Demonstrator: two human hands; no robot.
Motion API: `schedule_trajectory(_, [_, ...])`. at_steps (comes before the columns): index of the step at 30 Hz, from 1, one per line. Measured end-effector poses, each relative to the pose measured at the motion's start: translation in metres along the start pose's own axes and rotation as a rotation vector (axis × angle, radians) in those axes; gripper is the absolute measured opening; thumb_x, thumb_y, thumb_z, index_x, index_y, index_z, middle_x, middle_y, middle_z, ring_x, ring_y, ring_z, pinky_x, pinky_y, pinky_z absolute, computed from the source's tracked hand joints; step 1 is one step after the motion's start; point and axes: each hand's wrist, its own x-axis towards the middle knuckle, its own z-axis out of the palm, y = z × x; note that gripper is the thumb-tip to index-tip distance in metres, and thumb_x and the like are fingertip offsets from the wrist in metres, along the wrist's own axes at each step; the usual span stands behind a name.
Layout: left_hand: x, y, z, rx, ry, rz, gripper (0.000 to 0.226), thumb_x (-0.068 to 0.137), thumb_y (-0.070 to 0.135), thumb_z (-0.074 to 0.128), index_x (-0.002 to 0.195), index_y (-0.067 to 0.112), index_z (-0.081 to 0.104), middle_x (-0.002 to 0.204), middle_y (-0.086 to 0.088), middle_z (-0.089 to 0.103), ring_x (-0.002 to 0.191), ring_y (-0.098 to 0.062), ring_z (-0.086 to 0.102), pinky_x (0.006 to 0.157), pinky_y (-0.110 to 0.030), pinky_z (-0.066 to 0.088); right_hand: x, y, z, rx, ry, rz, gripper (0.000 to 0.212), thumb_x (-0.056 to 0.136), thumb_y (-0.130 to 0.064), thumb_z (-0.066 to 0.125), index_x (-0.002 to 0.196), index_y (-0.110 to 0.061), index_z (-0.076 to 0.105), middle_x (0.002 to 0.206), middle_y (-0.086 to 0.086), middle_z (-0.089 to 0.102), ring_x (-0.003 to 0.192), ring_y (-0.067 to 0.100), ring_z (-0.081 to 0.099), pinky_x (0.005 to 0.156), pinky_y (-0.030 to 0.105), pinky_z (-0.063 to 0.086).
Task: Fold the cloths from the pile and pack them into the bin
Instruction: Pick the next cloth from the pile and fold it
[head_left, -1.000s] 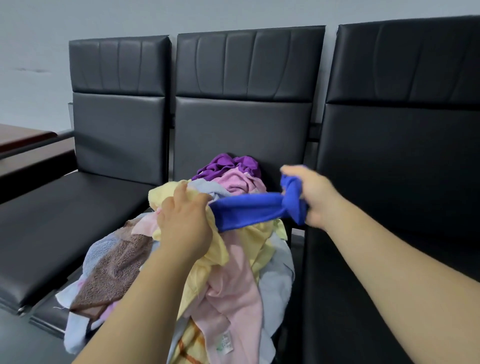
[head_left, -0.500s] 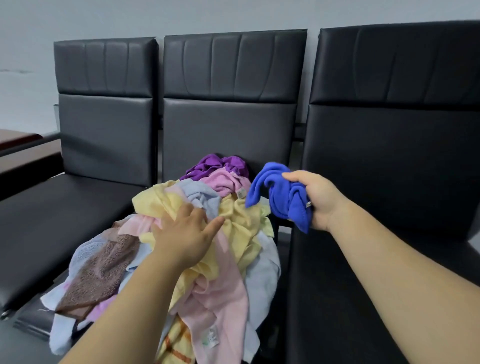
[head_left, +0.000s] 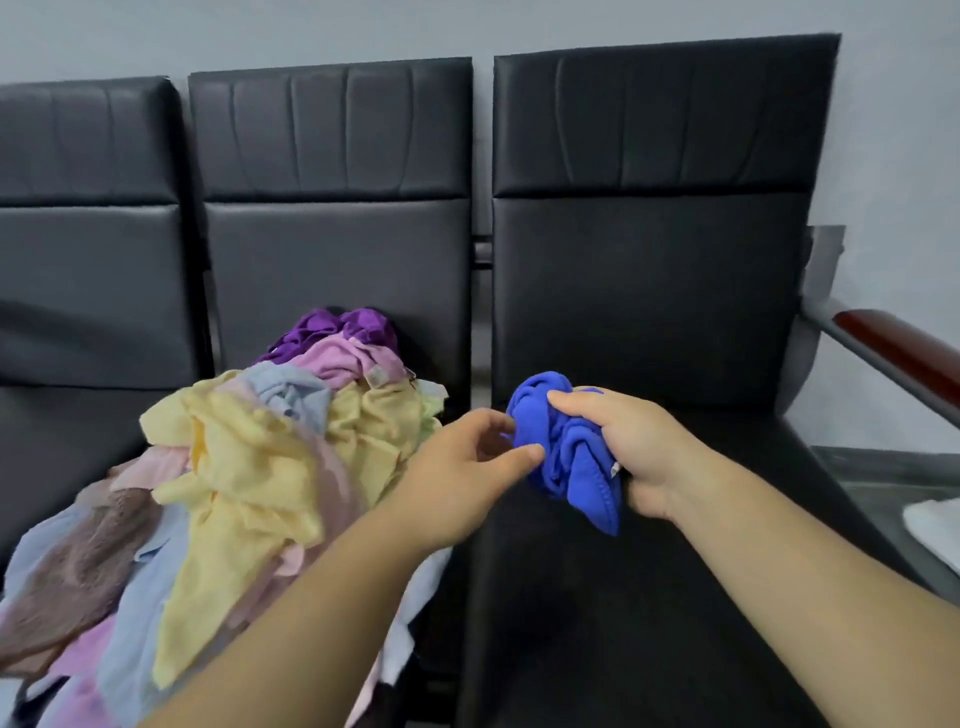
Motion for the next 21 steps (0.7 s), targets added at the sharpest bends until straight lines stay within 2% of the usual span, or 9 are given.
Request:
schedule_trajectory(2, [-0.005, 0.003, 0.028, -0.096, -0.020, 0.002, 0.046, 0.068, 0.057, 0.073, 0.090, 0.017, 0.067, 0.088, -0.010, 0.073, 0.080, -0.017, 0.066, 0.083, -0.053, 0.055, -0.017, 0.004, -0.019, 0.045, 0.026, 0.022, 0.019, 0.099, -0.022, 0.066, 0.101, -0.005, 0.072, 0.094, 0.020, 0.076, 0.077, 0.029, 0.074, 0.073, 0.039, 0.063])
schedule_trajectory(4, [-0.007, 0.002, 0.050, -0.160, -0.046, 0.016, 0.042, 0.069, 0.051, 0.073, 0.083, 0.012, 0.062, 0.079, -0.010, 0.069, 0.075, -0.017, 0.063, 0.075, -0.047, 0.054, -0.028, 0.012, -0.038, 0.029, 0.062, 0.040, 0.020, 0.099, -0.023, 0.066, 0.097, -0.004, 0.074, 0.092, 0.017, 0.078, 0.077, 0.028, 0.075, 0.072, 0.038, 0.062])
schedule_trajectory(7, [-0.008, -0.003, 0.075, -0.143, -0.092, 0.014, 0.036, 0.071, 0.048, 0.072, 0.077, 0.015, 0.057, 0.072, -0.003, 0.062, 0.072, -0.018, 0.056, 0.072, -0.043, 0.048, -0.035, 0.031, -0.074, -0.106, 0.150, 0.037, 0.022, 0.099, -0.027, 0.067, 0.085, -0.011, 0.070, 0.083, 0.010, 0.074, 0.074, 0.023, 0.069, 0.074, 0.035, 0.054])
schedule_trajectory(10, [-0.005, -0.009, 0.094, -0.104, -0.071, -0.061, 0.032, 0.070, 0.047, 0.072, 0.070, 0.021, 0.055, 0.065, 0.001, 0.058, 0.064, -0.015, 0.051, 0.066, -0.035, 0.042, -0.033, 0.051, -0.105, -0.262, 0.267, 0.022, 0.022, 0.098, -0.031, 0.068, 0.087, -0.013, 0.072, 0.081, 0.006, 0.073, 0.072, 0.019, 0.067, 0.067, 0.030, 0.050])
schedule_trajectory(12, [-0.002, -0.013, 0.103, -0.079, -0.036, -0.130, 0.029, 0.081, 0.035, 0.075, 0.066, 0.022, 0.054, 0.060, -0.001, 0.061, 0.057, -0.013, 0.053, 0.061, -0.031, 0.041, -0.029, 0.063, -0.120, -0.403, 0.360, 0.014, 0.022, 0.099, -0.035, 0.067, 0.089, -0.016, 0.072, 0.087, 0.005, 0.075, 0.076, 0.020, 0.068, 0.065, 0.031, 0.052])
schedule_trajectory(15, [0.004, -0.018, 0.113, -0.035, 0.010, -0.265, 0.028, 0.093, 0.018, 0.070, 0.070, 0.014, 0.054, 0.058, -0.003, 0.064, 0.058, -0.016, 0.061, 0.057, -0.029, 0.045, -0.023, 0.073, -0.137, -0.578, 0.421, 0.053, 0.024, 0.099, -0.046, 0.062, 0.097, -0.022, 0.067, 0.095, 0.001, 0.070, 0.082, 0.018, 0.066, 0.061, 0.031, 0.055])
schedule_trajectory(18, [0.007, -0.025, 0.119, 0.009, 0.012, -0.355, 0.015, 0.093, 0.017, 0.068, 0.086, 0.012, 0.056, 0.067, -0.001, 0.069, 0.056, -0.013, 0.064, 0.055, -0.027, 0.048, -0.021, 0.075, -0.147, -0.984, 0.433, 0.038, 0.031, 0.093, -0.054, 0.063, 0.111, -0.030, 0.060, 0.115, -0.010, 0.056, 0.107, 0.015, 0.055, 0.091, 0.039, 0.052])
schedule_trajectory(19, [0.005, -0.027, 0.119, 0.001, 0.012, -0.350, 0.014, 0.092, 0.017, 0.069, 0.093, 0.013, 0.056, 0.071, -0.002, 0.070, 0.057, -0.014, 0.064, 0.057, -0.029, 0.048, -0.023, 0.072, -0.146, -1.053, 0.421, -0.014, 0.027, 0.092, -0.051, 0.065, 0.111, -0.032, 0.060, 0.116, -0.011, 0.053, 0.109, 0.014, 0.052, 0.093, 0.039, 0.050])
schedule_trajectory(21, [0.001, -0.033, 0.120, 0.039, -0.056, -0.220, 0.019, 0.089, 0.016, 0.070, 0.101, 0.023, 0.057, 0.081, -0.002, 0.072, 0.068, -0.017, 0.067, 0.067, -0.034, 0.052, -0.026, 0.070, -0.144, -1.080, 0.322, -0.086, 0.013, 0.089, -0.042, 0.068, 0.095, -0.033, 0.062, 0.104, -0.015, 0.057, 0.097, 0.008, 0.057, 0.083, 0.034, 0.054])
